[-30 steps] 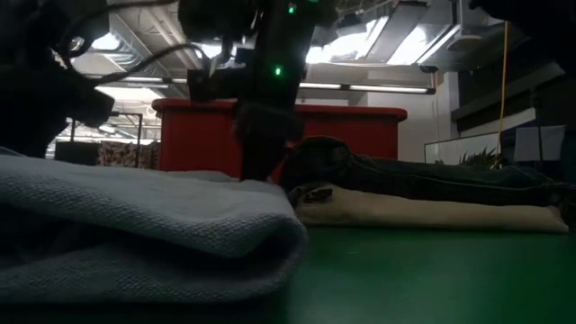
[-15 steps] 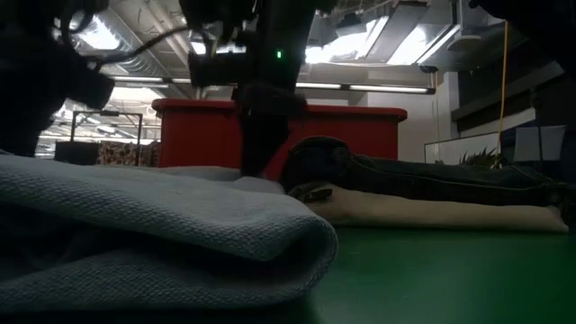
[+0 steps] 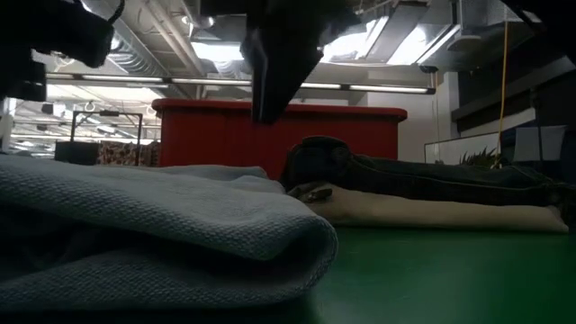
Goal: Fold Laundry from Bin
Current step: Fold the light blue jeans
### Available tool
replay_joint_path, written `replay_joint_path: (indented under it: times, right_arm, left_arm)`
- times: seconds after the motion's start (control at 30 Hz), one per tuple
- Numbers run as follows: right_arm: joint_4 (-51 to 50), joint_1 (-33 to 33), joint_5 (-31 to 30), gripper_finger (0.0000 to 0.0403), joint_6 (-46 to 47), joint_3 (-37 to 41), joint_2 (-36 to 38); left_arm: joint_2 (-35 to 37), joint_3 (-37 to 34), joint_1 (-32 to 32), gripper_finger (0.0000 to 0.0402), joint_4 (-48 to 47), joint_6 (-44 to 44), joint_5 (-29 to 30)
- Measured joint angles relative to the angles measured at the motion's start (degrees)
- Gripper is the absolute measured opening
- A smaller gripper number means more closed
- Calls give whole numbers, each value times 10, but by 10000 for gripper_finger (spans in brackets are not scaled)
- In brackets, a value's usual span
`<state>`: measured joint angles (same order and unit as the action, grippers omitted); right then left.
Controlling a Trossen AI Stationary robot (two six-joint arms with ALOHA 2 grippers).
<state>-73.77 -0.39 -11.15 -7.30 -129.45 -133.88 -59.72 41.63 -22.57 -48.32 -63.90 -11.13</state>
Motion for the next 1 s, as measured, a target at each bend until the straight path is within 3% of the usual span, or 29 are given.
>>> replay_joint_path:
  times: [0.23,0.63,0.87,1.0]
  right_arm:
    - [-5,68,45,198,85,-7,0]
    - [35,159,62,198,90,-7,0]
    - [70,180,63,198,90,-7,0]
    - [102,191,67,198,80,-7,0]
  left_arm:
    - [0,0,-39,77,23,27,-33]
    - [-3,-21,-71,184,36,51,-3]
    - [-3,-22,-116,213,219,207,13]
    - [-3,-22,-168,209,281,236,38]
